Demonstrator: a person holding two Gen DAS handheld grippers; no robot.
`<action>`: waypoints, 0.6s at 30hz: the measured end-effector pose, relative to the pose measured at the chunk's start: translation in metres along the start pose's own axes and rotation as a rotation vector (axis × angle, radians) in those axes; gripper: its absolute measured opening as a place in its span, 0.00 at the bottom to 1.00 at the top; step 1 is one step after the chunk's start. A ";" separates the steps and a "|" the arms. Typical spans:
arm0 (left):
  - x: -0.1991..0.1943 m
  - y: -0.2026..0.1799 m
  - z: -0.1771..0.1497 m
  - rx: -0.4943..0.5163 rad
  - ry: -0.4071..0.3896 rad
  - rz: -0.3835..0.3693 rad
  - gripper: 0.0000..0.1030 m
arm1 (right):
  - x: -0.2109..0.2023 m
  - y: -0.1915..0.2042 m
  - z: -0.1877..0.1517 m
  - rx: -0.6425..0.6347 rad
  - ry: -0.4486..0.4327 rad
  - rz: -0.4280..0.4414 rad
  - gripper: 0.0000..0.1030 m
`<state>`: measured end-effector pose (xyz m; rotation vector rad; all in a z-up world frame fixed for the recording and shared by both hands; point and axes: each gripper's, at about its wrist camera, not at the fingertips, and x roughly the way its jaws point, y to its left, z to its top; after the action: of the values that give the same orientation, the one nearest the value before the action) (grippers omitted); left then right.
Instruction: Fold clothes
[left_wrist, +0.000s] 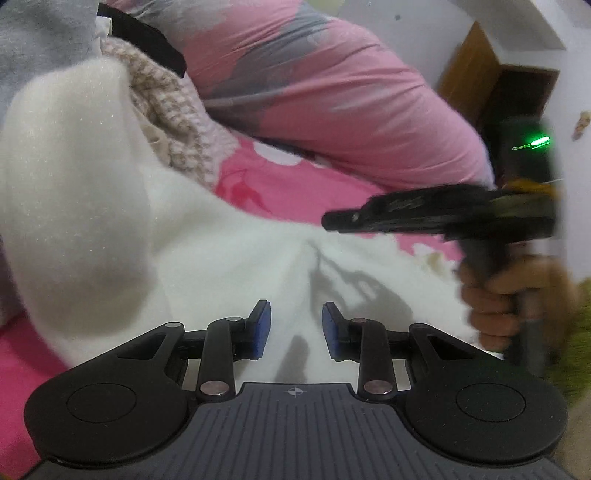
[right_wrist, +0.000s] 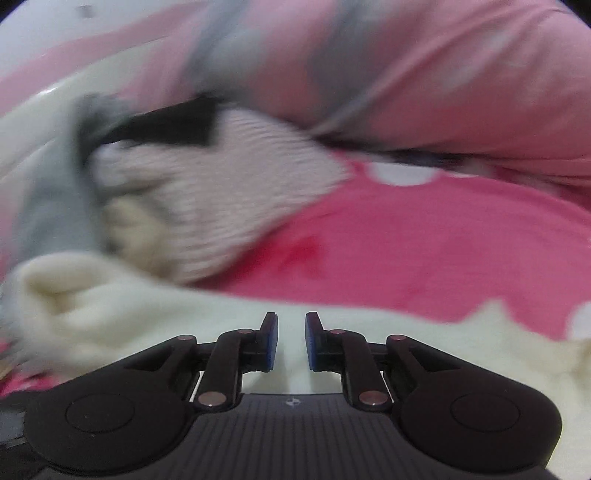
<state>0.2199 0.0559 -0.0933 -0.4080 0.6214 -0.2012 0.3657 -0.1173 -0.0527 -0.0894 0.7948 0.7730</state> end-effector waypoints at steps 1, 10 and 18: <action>0.003 0.003 -0.001 -0.016 0.009 0.002 0.29 | 0.008 0.006 0.000 -0.021 0.031 0.010 0.16; 0.002 0.014 0.000 -0.070 -0.011 -0.001 0.29 | 0.052 -0.014 0.012 0.251 0.047 -0.080 0.16; -0.055 -0.007 0.017 0.043 -0.168 0.009 0.31 | -0.036 -0.009 0.003 0.409 0.013 -0.045 0.36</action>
<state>0.1860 0.0711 -0.0494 -0.3763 0.4528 -0.1693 0.3578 -0.1441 -0.0286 0.2528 0.9459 0.5553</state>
